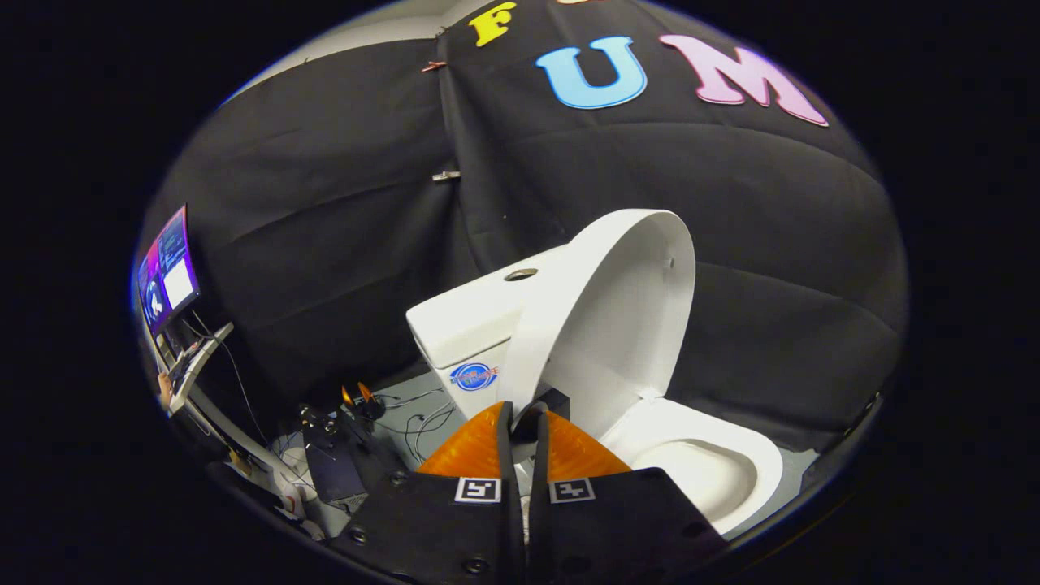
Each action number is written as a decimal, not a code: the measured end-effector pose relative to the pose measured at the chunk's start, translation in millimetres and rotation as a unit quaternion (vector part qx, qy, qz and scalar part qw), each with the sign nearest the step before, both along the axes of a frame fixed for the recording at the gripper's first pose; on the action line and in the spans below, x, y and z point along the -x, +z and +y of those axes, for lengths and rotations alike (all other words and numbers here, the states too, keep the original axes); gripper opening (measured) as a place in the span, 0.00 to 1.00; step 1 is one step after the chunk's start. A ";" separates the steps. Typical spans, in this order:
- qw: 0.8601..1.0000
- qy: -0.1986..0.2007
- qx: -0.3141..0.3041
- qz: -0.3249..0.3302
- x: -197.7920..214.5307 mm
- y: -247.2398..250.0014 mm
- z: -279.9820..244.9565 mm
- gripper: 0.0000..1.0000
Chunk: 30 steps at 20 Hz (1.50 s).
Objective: Open the toilet lid.
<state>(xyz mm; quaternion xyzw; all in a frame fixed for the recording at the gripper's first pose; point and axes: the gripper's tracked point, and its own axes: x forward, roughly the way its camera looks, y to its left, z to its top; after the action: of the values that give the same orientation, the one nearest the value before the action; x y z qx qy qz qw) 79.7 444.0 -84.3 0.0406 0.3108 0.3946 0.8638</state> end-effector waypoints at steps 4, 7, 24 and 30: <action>0.999 0.031 0.008 -0.019 -3.7 0.0 39.9 0.07; 0.999 0.039 0.013 -0.032 -3.3 -1.8 59.8 0.07; 0.988 0.092 0.042 -0.118 12.0 3.5 81.8 1.00; 0.987 0.079 0.000 -0.142 19.6 39.7 61.5 1.00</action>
<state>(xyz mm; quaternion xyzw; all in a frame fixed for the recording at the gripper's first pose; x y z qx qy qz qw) 60.1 505.5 -44.6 -0.0406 0.1877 0.4636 0.8650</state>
